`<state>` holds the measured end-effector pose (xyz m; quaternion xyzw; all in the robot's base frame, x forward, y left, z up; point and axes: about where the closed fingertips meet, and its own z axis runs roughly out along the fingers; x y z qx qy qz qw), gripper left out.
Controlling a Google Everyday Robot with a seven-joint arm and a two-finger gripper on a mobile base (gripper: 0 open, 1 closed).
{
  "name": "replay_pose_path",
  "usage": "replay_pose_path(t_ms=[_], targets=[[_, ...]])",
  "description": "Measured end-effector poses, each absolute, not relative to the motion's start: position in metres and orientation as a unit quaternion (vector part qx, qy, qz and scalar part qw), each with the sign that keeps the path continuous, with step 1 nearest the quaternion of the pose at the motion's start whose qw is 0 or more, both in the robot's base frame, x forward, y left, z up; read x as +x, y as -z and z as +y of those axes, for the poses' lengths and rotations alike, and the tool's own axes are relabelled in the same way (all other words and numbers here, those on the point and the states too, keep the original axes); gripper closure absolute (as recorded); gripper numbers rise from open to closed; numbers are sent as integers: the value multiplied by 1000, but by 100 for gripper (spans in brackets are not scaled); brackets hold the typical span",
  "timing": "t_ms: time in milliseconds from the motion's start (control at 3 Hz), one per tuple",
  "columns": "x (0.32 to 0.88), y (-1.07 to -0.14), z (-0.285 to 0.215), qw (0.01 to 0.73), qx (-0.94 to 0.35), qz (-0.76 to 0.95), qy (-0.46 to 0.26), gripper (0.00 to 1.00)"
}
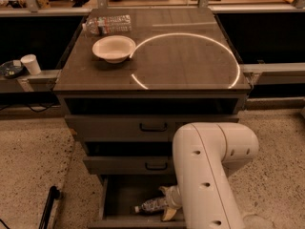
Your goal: Pick blue plastic bottle from bottom drawer and place on counter
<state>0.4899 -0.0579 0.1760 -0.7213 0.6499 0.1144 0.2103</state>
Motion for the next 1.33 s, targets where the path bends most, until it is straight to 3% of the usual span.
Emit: replay_pose_path(t_ms=[1333], targets=[[487, -143, -66, 178, -709, 668, -137, 26]])
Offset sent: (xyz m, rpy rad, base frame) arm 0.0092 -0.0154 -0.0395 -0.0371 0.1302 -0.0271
